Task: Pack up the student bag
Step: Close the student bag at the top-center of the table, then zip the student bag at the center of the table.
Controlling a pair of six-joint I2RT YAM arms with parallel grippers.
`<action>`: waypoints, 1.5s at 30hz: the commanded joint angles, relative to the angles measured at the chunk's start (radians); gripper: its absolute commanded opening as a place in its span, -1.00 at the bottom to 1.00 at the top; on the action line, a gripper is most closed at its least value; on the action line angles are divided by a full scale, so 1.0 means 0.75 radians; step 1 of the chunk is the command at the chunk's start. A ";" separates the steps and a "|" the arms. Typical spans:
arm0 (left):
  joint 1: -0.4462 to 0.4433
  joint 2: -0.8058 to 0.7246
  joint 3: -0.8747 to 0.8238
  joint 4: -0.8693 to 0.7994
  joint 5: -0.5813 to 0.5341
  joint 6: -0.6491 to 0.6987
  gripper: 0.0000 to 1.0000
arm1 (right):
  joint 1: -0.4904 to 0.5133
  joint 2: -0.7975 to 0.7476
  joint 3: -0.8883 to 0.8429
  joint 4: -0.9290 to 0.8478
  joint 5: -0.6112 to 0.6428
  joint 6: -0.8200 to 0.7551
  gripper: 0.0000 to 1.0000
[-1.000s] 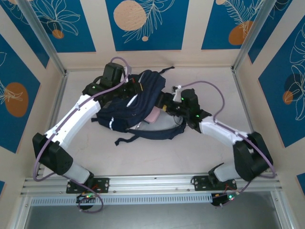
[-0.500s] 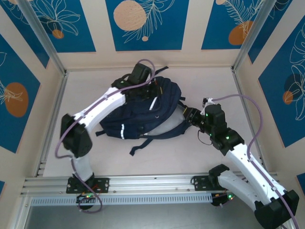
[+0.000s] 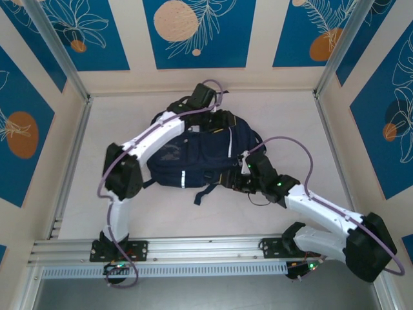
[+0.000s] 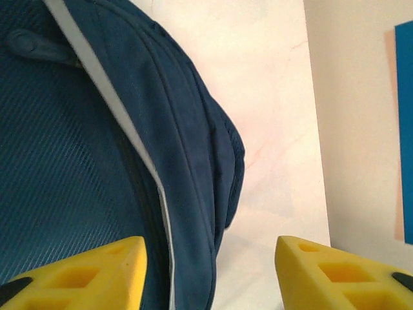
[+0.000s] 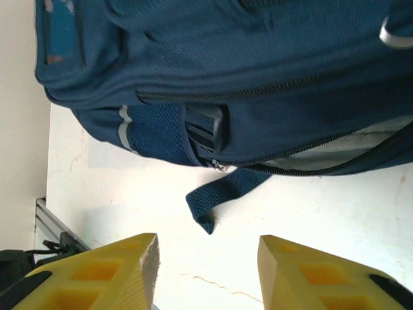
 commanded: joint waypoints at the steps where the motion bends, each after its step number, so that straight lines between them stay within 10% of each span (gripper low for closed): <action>1: 0.045 -0.308 -0.200 0.041 -0.103 0.044 0.13 | 0.012 0.047 -0.026 0.188 -0.049 0.187 -0.22; 12: 0.110 -0.691 -0.713 -0.130 -0.313 0.122 0.63 | -0.013 0.061 -0.120 0.125 0.315 0.458 -0.35; 31: 0.007 -0.811 -0.980 -0.206 -0.460 0.229 0.61 | -0.384 0.530 0.287 0.243 0.041 0.090 -0.35; 45: 0.093 -0.927 -1.244 -0.007 -0.550 0.063 0.57 | -0.009 0.410 -0.097 0.670 0.164 0.555 -0.34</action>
